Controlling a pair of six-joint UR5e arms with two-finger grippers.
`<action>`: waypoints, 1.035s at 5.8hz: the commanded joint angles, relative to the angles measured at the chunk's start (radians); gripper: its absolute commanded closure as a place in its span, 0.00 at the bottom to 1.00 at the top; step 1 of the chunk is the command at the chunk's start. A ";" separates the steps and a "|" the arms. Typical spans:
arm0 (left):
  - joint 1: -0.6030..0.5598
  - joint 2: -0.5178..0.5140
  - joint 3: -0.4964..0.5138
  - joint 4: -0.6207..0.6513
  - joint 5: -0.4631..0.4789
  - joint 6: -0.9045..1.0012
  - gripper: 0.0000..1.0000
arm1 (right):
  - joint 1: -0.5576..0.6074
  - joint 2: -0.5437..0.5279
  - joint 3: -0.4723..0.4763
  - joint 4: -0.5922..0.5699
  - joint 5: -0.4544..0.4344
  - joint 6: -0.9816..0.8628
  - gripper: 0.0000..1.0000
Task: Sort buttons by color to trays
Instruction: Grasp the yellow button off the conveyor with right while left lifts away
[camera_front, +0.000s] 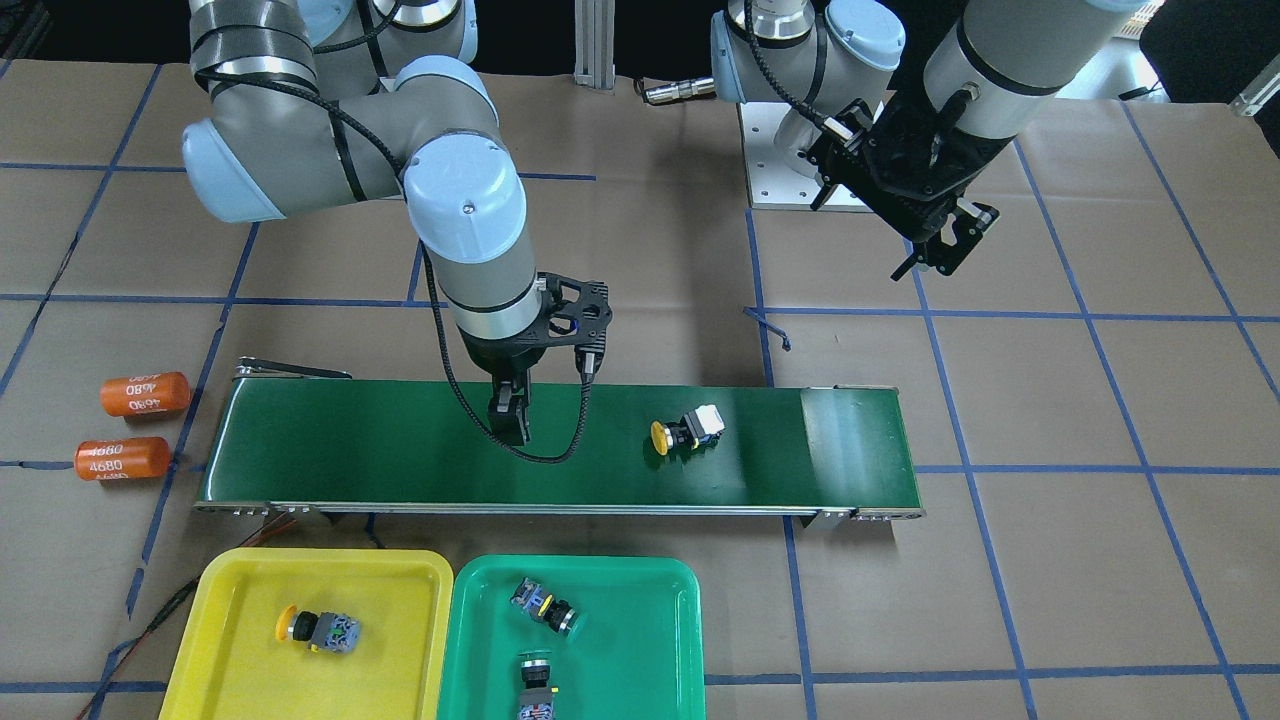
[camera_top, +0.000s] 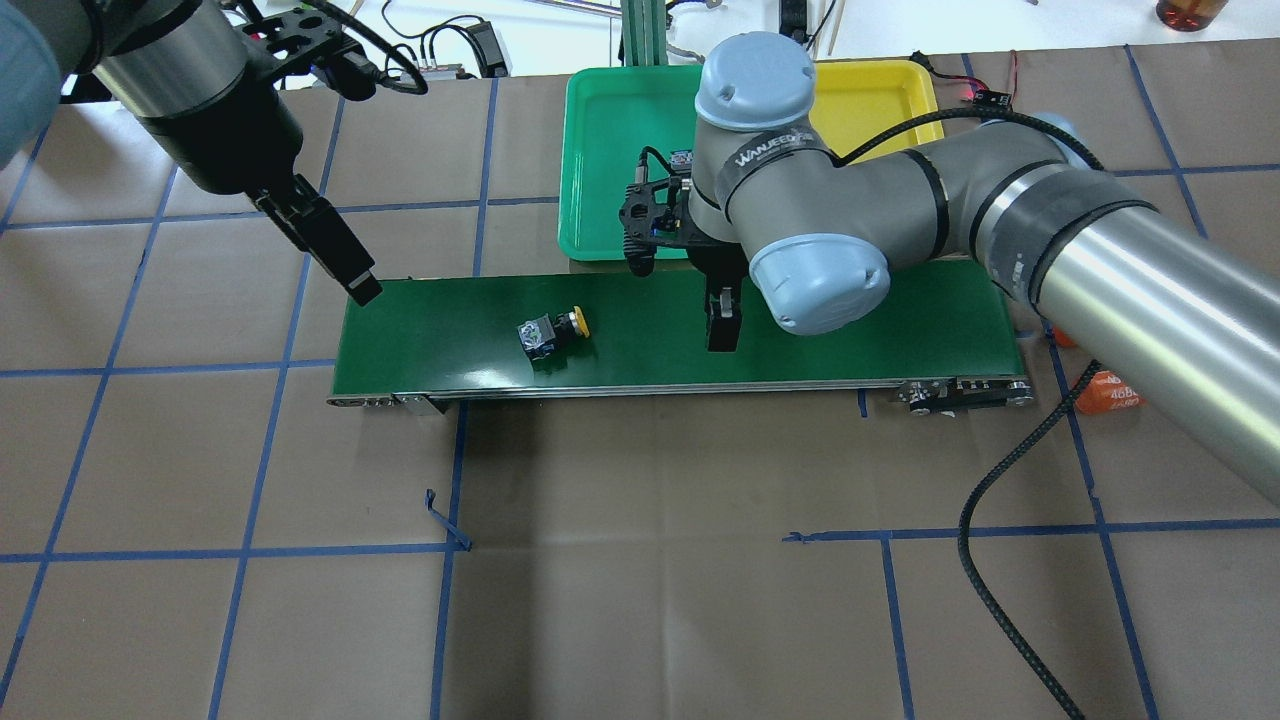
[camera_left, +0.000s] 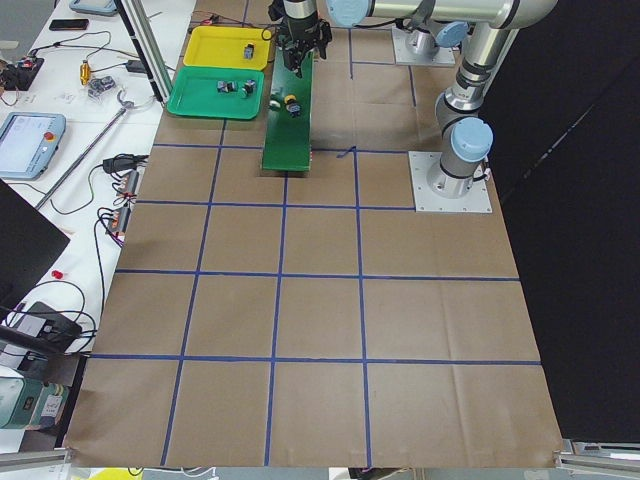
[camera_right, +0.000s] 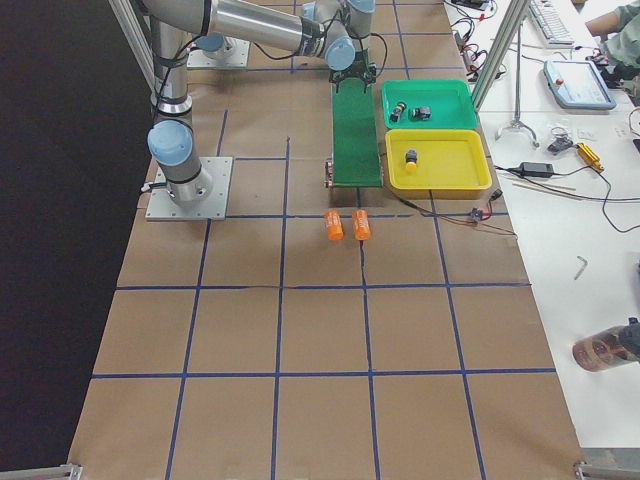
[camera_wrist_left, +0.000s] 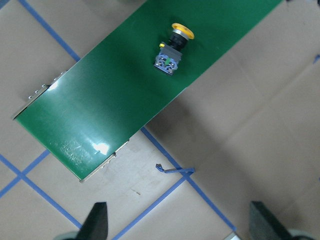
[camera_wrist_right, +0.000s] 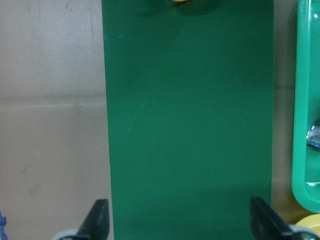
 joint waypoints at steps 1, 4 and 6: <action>-0.034 -0.002 0.020 0.110 0.002 -0.425 0.02 | 0.069 0.044 0.001 -0.064 0.000 0.110 0.00; -0.017 0.030 -0.009 0.142 0.002 -0.603 0.02 | 0.088 0.055 -0.001 -0.093 0.000 0.118 0.00; -0.019 0.037 -0.008 0.142 -0.001 -0.603 0.02 | 0.077 0.081 0.002 -0.104 -0.006 -0.008 0.00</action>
